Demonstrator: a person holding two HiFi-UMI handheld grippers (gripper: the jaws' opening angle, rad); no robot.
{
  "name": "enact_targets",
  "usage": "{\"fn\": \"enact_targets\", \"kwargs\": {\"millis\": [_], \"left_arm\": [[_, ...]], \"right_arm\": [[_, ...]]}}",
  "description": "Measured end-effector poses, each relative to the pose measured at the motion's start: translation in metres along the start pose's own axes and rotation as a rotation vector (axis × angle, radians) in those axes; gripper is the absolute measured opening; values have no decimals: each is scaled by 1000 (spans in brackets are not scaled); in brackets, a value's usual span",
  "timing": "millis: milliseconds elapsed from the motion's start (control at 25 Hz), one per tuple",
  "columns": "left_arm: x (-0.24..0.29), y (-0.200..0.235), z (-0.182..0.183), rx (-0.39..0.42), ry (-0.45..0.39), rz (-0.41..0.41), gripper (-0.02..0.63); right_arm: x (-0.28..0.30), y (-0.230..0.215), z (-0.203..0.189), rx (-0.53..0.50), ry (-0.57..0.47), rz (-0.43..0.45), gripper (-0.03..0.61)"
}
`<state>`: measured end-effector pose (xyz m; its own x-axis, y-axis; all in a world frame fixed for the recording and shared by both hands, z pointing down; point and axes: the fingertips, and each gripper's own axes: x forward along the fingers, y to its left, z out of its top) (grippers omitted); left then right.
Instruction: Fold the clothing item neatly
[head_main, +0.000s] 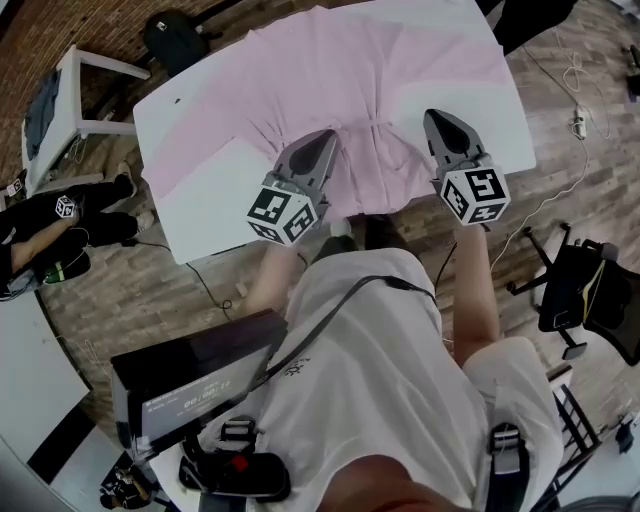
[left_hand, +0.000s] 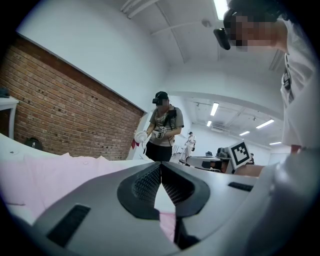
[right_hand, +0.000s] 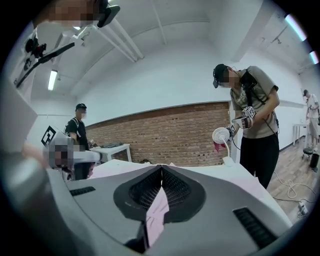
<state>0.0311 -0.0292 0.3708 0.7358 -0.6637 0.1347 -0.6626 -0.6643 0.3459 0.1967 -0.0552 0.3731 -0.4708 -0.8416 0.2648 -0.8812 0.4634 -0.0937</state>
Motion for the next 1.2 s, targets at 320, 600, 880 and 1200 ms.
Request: {"fn": "enact_targets", "kwargs": {"millis": [320,600,880,1200], "left_arm": [[41,8,-11,-4,14,4,2],[76,10,-24,-22,44,-38,2],[145,-27,-35,-26,60,-111,2],[208,-83,-49,4,100,-231,2]], "right_arm": [[20,-89,-30,5,36,-124,3],[39,-143,-55,-1,81,-202,3],[47,-202,-73,73,81,-289,3],[51,-272,-105,138,121,-387,3]]}}
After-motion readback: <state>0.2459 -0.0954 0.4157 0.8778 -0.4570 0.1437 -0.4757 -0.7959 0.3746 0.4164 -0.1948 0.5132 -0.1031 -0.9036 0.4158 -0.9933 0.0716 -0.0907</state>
